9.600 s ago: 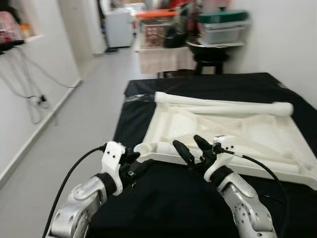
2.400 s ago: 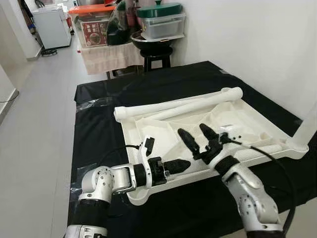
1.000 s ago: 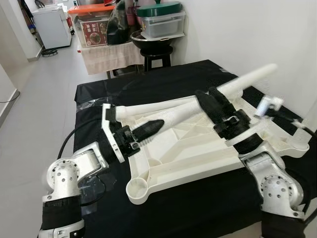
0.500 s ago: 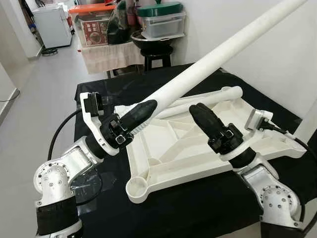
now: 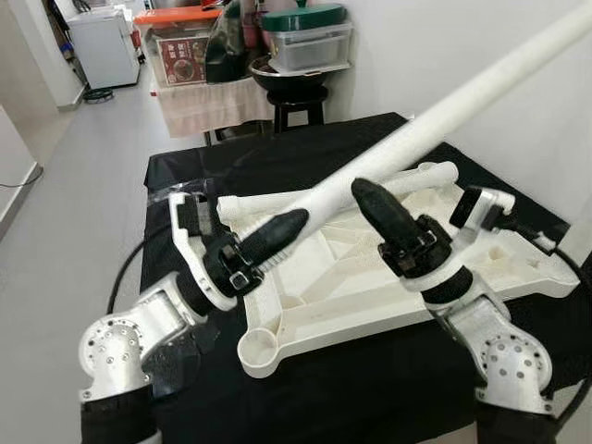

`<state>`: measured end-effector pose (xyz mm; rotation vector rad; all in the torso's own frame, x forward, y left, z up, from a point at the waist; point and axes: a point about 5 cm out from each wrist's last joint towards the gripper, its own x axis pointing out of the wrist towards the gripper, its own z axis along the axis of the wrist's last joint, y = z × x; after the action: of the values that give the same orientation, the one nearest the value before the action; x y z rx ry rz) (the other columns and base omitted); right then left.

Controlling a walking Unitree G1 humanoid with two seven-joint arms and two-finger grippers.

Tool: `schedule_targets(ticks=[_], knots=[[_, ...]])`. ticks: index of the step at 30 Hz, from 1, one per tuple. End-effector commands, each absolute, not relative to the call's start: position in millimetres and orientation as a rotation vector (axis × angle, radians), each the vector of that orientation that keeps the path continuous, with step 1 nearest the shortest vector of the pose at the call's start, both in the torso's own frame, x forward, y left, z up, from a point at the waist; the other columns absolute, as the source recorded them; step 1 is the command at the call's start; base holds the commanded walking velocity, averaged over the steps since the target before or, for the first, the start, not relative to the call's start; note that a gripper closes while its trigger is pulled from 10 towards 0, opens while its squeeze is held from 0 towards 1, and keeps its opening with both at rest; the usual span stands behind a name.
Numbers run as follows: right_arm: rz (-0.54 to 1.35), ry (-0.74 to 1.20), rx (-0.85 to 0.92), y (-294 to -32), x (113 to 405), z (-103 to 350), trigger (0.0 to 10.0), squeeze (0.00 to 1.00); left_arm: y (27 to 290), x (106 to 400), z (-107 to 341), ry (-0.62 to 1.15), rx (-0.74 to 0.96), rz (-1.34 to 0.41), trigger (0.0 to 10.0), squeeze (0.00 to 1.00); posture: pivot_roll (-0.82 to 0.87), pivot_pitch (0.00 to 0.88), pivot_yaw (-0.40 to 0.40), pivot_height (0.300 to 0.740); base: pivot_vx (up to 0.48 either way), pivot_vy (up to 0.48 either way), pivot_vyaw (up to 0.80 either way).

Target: Building children table

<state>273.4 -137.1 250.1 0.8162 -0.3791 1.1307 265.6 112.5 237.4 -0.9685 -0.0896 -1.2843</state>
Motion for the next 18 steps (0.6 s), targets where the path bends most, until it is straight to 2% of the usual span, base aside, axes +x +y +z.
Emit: schedule_targets(ticks=[1,11,18], knots=[[1.195,-0.395,0.808,-129,269,256,10.0,0.00,112,263,239,-0.099,-0.971,-1.295,0.0,0.00,-0.04,0.000,0.027,0.740,0.000,0.000,0.00],[1.226,-0.362,0.788,-98,284,260,10.0,0.00,91,252,232,-0.038,-1.002,-1.378,0.0,0.00,-0.02,0.000,0.016,0.740,0.000,0.000,0.00],[1.247,-0.377,0.807,-94,287,267,10.0,0.00,85,247,227,-0.009,-1.013,-1.396,0.0,0.00,-0.02,0.000,0.016,0.740,0.000,0.000,0.00]])
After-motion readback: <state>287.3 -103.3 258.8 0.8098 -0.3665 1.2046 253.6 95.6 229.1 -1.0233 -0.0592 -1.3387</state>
